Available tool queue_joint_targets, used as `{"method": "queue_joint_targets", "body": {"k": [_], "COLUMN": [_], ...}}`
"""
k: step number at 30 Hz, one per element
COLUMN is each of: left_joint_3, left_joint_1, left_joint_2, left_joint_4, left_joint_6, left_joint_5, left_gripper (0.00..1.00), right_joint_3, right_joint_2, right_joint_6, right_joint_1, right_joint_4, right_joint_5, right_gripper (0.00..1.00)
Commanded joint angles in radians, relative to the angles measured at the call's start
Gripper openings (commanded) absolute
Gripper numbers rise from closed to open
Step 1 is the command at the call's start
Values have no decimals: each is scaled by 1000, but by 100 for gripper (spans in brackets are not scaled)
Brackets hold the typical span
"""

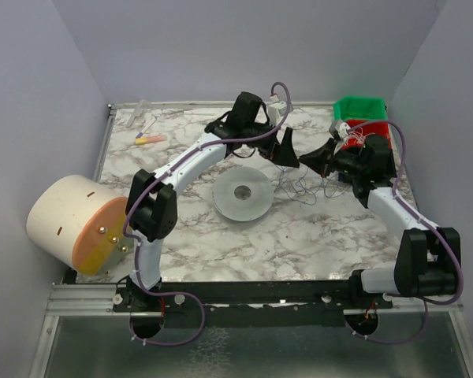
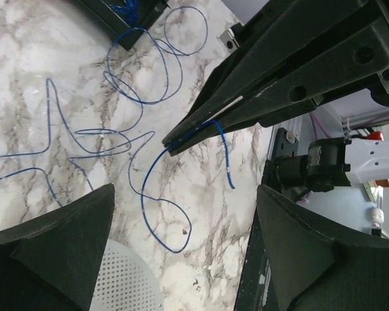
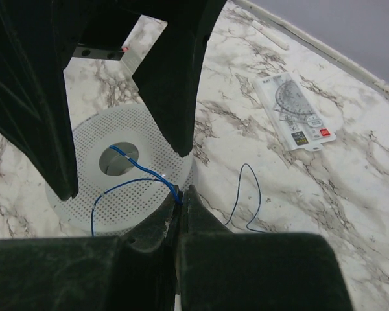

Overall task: Wrap the cables
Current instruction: Adjust the cable at the center of the board.

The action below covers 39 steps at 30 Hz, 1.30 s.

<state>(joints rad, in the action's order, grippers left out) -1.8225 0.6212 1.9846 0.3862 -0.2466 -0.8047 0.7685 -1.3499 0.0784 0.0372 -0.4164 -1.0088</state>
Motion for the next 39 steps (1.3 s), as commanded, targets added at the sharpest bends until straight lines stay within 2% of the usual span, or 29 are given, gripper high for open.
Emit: {"method": "queue_joint_targets", "body": {"k": [1,8,16,24,26,29,39], "left_joint_3": [-67,-97,-97,-98,-101,-103,-66], "left_joint_1": [28,40,43,42,42,42,43], "left_joint_2": [17,44,55,57,60,62,35], "left_joint_4": [15,14,13,-2,-4,-10,-51], "left_joint_6": [11,1,-3,-15,-21,-29,-42], "left_joint_5": [-77,-127,-147,-150,-156,-162,-206], "left_gripper": [87,74,35,25,17,0,0], "right_joint_3": [31,35,35,36,38,41,48], "right_joint_2": [6,-2,-9,-21,-26,-32,-68], "right_joint_6": [32,51,46,47,50,50,6], "right_joint_1": [-5,-5,-5,-5,-5,-5,-5], "right_joint_4": [30,47,42,45,47,50,31], "right_joint_5": [-51,-70,-62,-65,-65,-63,-57], "right_gripper": [0,0,0,0,0,0,0]}}
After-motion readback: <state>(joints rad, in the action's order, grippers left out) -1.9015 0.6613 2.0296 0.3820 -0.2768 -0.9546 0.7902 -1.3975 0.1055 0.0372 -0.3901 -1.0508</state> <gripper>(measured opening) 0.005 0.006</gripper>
